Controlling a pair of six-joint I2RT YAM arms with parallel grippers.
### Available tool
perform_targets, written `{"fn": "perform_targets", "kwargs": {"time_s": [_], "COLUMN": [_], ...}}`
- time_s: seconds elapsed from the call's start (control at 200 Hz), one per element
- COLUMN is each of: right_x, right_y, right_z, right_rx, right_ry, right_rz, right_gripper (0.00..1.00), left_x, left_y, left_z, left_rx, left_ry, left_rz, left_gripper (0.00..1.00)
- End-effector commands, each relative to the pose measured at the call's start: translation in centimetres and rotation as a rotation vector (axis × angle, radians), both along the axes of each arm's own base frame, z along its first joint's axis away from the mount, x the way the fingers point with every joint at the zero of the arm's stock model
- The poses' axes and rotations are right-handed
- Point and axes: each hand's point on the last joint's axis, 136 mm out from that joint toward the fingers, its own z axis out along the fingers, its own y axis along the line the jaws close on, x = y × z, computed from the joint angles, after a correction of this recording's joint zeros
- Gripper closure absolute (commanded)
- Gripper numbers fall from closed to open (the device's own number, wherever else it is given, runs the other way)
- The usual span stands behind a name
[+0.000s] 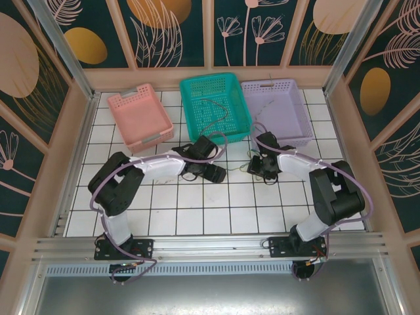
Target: Untangle the cables
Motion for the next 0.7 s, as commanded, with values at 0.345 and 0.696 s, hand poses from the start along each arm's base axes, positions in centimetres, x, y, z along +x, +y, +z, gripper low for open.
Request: {"fn": "perform_targets", "kwargs": {"time_s": [0.345, 0.696], "right_x": [-1.0, -0.8], "right_y": [-1.6, -2.6], "right_z": [0.2, 1.6], "right_rx": [-0.15, -0.25], "right_ry": [0.029, 0.046], "right_rz": [0.078, 0.177], "right_gripper": [1.0, 1.0], "left_x": [1.9, 1.7], "left_y": [2.2, 1.2], "left_z": [1.9, 4.2], "left_rx": [0.097, 0.076], "left_ry": [-0.183, -0.236], "left_rz": [0.011, -0.114], "left_gripper": [0.2, 0.1]}}
